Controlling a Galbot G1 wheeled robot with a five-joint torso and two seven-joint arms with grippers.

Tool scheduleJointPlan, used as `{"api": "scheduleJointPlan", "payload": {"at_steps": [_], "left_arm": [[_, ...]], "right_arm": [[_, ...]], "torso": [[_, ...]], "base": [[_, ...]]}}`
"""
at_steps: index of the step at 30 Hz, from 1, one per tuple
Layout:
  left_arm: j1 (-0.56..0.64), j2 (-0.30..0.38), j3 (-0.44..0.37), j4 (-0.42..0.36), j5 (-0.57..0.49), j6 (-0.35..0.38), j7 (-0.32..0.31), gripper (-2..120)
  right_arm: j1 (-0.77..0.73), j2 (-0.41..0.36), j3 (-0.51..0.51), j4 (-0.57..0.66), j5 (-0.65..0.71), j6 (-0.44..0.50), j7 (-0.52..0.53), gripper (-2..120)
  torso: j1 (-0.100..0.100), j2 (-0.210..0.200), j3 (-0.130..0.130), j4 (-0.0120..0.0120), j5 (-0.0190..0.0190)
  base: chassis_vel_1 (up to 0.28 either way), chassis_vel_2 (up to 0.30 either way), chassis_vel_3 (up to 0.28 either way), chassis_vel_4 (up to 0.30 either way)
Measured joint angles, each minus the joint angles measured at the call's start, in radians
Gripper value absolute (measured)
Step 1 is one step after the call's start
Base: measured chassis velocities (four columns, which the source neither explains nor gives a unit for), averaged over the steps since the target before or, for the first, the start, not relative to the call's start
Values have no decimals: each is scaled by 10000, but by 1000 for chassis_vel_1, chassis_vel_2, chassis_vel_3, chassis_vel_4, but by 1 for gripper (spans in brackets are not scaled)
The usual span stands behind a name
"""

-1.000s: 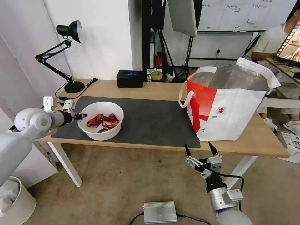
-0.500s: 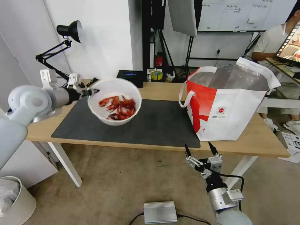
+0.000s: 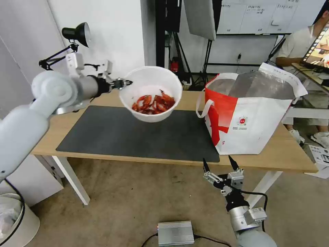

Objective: Pick up the trash from the table and place it into the takeout bag.

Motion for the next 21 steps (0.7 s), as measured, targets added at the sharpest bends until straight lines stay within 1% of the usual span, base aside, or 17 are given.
{"api": "scheduleJointPlan", "payload": {"at_steps": [2,4,7,8,11,12,15,16,19,20,21], "left_arm": [[-372,-270,232,204,-6,-6,-38,0],[-482,-377,312,278,-6,-6,-56,0],[-995,-894,593,599,-7,-7,-101,0],[-995,-894,593,599,-7,-7,-101,0],[-1653,-1635,823,1094,-41,-11,-179,0],[-1653,-1635,823,1094,-41,-11,-179,0],[-2308,-2427,1034,1664,-156,-12,-441,0],[-2308,-2427,1034,1664,-156,-12,-441,0],[-3065,-3254,1428,2500,-302,-10,-533,0],[-3065,-3254,1428,2500,-302,-10,-533,0],[-3310,-3538,1548,2844,-355,-4,-562,0]], "right_arm": [[0,0,0,0,0,0,0,100],[0,0,0,0,0,0,0,100],[1,0,0,0,0,0,0,100],[1,0,0,0,0,0,0,100],[1,0,0,0,0,0,-1,100],[1,0,0,0,0,0,-1,100],[1,0,0,0,0,0,0,100],[1,0,0,0,0,0,0,100],[0,-1,0,-1,0,0,0,100],[0,-1,0,-1,0,0,0,100],[1,0,0,-1,0,0,0,100]], "torso": [[0,0,-1,1,0],[0,0,-1,3,0],[0,0,-1,2,-1],[0,0,-1,2,-1],[0,0,-1,-1,0],[0,0,-1,-1,0],[0,0,-1,1,1],[0,0,-1,1,1],[0,0,0,0,2],[0,0,0,0,2],[0,0,0,0,3]], "base": [[0,0,0,0],[0,0,0,0],[0,0,0,0],[0,0,0,0],[0,0,0,0],[0,0,0,0],[0,0,0,0],[0,0,0,0],[0,0,0,0],[0,0,0,0],[0,0,0,0]]}}
